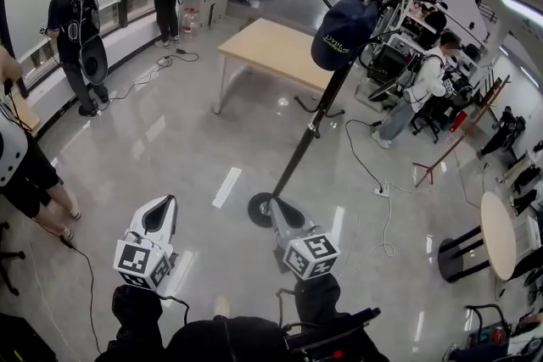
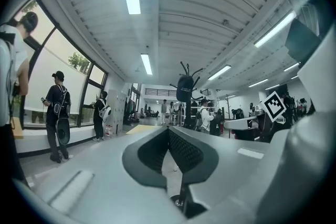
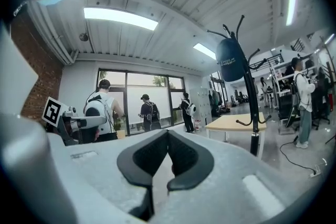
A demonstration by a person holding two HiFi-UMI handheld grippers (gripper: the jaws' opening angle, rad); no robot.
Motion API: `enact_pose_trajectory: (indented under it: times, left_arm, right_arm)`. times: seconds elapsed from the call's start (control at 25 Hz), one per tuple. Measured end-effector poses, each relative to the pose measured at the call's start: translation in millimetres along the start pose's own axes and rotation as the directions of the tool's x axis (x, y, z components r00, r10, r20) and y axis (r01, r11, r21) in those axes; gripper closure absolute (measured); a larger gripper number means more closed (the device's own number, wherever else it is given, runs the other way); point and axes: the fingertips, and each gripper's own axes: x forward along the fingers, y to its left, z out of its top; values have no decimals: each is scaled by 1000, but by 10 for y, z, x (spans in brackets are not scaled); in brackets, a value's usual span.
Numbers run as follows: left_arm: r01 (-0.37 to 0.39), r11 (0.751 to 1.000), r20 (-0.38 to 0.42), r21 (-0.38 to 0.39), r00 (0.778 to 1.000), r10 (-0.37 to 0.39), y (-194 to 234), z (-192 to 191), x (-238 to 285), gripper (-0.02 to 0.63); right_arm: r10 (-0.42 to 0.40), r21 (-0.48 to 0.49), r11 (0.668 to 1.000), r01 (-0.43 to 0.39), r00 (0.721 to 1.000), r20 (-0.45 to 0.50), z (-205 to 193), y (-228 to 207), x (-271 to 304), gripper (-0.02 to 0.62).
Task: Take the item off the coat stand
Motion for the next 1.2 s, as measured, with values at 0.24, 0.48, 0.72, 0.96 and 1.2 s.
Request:
enact_pose_trajectory:
  times: [0.24,0.48,0.72,0.96,1.2]
  left_arm:
    - [-10,1000,-8,3,1000,10,81,-30,245,603]
    - [-8,1000,-21,0,1000,8,211,6,414,603]
    - [26,1000,-24,0,999,-26,295,-36,692,603]
    - [96,995,-27,5,995,-96,465,-50,1171,603]
    - [214,977,-35,7,976,-214,692,48,1811,603]
  right_arm:
    - [10,4,1000,-10,1000,-2,14,-159,215,594]
    - [11,4,1000,-11,1000,-14,32,-196,414,594]
    - [-23,8,1000,23,1000,-8,37,-365,561,594]
    - [-94,7,996,93,996,13,85,-606,805,594]
    - [-198,31,980,197,979,40,223,-864,1168,594]
